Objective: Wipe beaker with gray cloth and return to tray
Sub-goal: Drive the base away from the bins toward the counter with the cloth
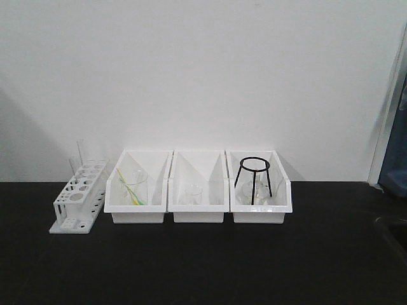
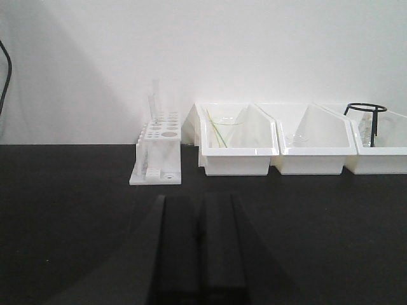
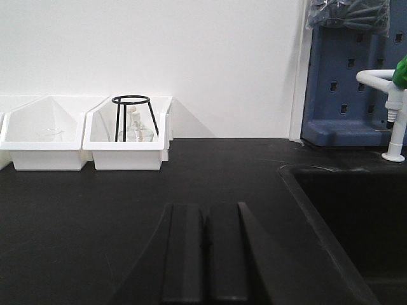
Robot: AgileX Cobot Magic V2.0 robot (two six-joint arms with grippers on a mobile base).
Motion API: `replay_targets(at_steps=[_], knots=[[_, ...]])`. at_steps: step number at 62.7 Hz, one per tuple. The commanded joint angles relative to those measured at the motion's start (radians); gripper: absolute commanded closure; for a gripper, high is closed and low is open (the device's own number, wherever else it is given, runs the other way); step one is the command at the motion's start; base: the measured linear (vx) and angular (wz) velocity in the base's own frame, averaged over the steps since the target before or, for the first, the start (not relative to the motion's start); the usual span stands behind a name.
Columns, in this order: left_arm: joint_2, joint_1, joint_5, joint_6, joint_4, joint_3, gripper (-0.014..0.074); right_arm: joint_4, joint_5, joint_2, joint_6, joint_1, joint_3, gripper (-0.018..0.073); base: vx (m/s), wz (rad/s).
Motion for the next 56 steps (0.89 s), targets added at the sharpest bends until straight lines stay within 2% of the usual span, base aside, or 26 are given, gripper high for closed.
replay_targets(at_steps=[1, 56], knots=[[-0.025, 0.002, -0.085, -0.007, -0.011, 0.029, 0.0603, -0.005, -0.081, -0.009, 0.000, -0.004, 0.005, 0.0571, 0.00, 0.00], [-0.025, 0.002, -0.085, -0.007, -0.011, 0.029, 0.0603, -0.005, -0.081, -0.009, 0.000, -0.004, 0.005, 0.0571, -0.01, 0.01]])
